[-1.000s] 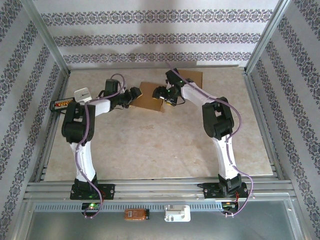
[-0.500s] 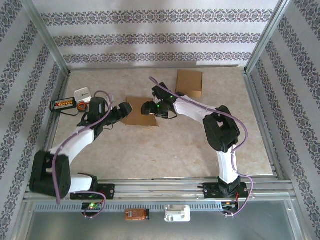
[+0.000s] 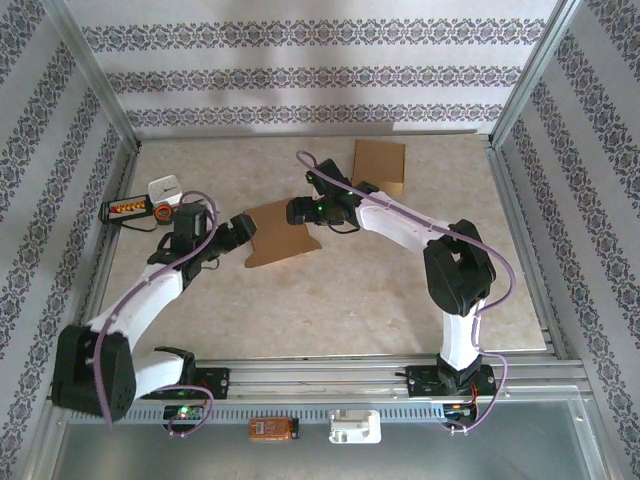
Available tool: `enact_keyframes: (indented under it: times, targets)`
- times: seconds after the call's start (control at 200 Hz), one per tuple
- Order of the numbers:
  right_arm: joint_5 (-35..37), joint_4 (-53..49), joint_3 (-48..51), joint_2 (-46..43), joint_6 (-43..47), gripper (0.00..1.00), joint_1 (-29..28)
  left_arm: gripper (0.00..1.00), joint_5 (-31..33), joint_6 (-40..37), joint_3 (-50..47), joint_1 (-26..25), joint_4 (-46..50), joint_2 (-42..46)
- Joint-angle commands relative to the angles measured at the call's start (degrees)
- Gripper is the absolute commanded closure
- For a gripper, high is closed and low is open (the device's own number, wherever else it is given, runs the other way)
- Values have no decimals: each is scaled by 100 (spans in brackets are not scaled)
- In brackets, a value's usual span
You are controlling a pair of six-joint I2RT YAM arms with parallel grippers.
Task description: Fold the paper box
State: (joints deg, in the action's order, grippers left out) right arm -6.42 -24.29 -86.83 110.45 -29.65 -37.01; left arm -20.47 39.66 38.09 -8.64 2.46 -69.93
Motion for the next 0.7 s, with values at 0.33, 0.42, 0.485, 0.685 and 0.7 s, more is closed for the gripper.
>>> enact_keyframes:
  times: [0.33, 0.42, 0.485, 0.685, 0.7]
  targets:
    - [276, 576, 764, 306, 223, 43, -199, 51, -440, -113, -407, -41, -659, -1262]
    - [403, 903, 1405, -68, -43, 44, -305, 55, -478, -155, -571, -41, -754, -1483]
    - [537, 968, 1758, -329, -113, 43, -409, 55, -581, -76, -746, -41, -940, -1550]
    - [670, 632, 1916, -784, 8, 35, -482, 52, -739, 126, -948, -49, -1073, -1125]
    - [660, 614, 1892, -807, 11, 34, -490, 50, -730, 115, -922, -54, -1007, -1063]
